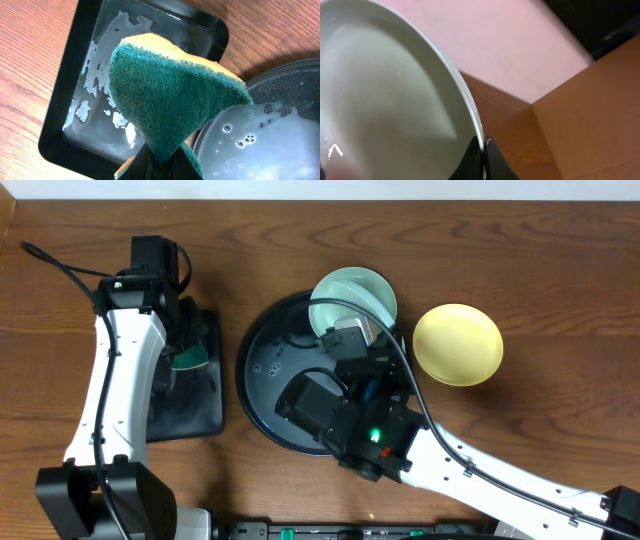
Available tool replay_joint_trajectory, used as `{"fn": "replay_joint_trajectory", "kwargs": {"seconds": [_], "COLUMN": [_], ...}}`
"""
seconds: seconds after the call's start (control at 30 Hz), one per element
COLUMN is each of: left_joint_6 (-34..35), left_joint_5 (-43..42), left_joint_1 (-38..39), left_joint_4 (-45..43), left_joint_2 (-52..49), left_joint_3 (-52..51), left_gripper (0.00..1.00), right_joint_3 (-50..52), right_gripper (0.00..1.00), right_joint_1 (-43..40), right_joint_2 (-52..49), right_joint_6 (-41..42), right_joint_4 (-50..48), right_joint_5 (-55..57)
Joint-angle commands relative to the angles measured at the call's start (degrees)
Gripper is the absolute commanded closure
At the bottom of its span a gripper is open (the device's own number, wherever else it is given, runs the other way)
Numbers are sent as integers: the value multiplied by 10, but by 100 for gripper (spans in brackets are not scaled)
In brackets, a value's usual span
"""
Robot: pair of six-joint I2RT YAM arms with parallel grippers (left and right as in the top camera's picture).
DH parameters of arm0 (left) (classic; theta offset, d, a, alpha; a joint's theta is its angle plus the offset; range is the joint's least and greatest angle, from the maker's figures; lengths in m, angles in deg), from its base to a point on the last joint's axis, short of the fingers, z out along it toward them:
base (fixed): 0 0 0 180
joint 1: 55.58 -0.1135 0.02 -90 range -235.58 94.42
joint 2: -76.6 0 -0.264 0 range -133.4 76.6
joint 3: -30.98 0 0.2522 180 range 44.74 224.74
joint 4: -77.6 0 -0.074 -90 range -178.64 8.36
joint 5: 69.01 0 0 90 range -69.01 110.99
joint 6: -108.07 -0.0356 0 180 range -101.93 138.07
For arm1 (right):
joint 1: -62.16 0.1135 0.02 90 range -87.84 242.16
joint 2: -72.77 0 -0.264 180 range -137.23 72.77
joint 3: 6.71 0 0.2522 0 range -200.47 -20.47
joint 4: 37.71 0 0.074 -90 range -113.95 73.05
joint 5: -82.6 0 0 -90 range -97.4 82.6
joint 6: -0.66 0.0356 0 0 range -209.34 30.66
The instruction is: Clean dirty plates on tray and stack at the side
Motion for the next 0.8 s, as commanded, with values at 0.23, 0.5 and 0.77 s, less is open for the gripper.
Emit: {"fn": "replay_joint_trajectory", "kwargs": {"seconds": [0.23, 0.5, 0.77], "left_joint_6": [3, 3, 3], "left_joint_5": [5, 5, 5], "left_joint_1": [-3, -3, -3], "left_joint_4": [3, 4, 4], "left_joint_2": [3, 3, 3], "left_joint_3": [2, 2, 2], "left_gripper": [92, 92, 92], "right_joint_3": [-11, -10, -6], "right_gripper": [99, 99, 99], "right_joint_1": [14, -9, -96], "right_joint_2": [12, 11, 11], "right_joint_6": [-1, 19, 76], "right_joint_4": [-5, 9, 42], "right_joint_5": [39, -151, -421]}}
